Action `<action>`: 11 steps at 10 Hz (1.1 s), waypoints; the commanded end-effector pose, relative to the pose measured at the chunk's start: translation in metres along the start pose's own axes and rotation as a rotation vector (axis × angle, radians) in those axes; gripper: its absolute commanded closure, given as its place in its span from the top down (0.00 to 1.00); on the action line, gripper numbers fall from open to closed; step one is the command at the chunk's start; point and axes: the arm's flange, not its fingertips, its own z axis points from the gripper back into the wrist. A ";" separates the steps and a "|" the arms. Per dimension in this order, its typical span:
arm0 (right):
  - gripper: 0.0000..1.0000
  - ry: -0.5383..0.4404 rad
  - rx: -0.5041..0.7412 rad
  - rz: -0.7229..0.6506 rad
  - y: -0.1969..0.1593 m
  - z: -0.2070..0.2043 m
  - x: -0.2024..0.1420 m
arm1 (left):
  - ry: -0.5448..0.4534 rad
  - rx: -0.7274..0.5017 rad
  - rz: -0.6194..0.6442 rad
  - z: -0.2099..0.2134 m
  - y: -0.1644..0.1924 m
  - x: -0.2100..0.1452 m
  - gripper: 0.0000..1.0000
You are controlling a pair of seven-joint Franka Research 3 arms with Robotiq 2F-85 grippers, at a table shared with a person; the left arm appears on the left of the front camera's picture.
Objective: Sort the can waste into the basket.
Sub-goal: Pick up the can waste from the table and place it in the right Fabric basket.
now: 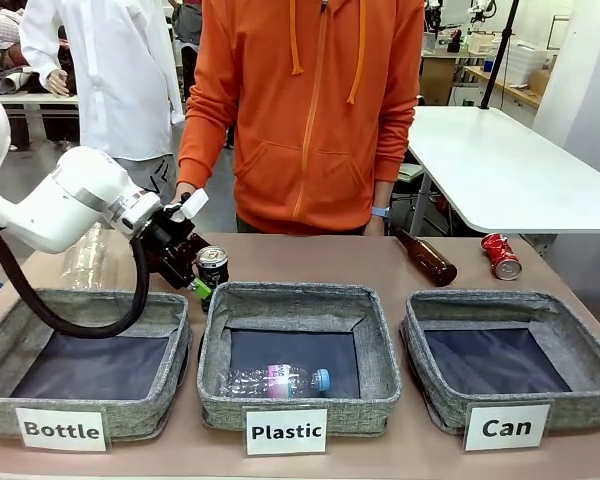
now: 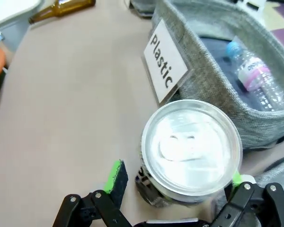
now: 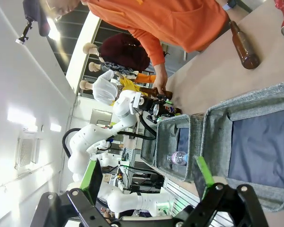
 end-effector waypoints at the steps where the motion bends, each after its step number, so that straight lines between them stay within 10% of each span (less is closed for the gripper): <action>1: 1.00 -0.018 0.026 0.025 0.001 -0.001 0.003 | 0.008 0.139 -0.030 0.059 -0.054 0.013 1.00; 6: 1.00 -0.018 0.026 0.025 0.001 -0.001 0.003 | -0.091 0.375 -0.018 0.176 -0.280 0.000 1.00; 11: 1.00 -0.018 0.026 0.025 0.001 -0.001 0.003 | -0.438 0.659 0.294 0.262 -0.328 -0.069 1.00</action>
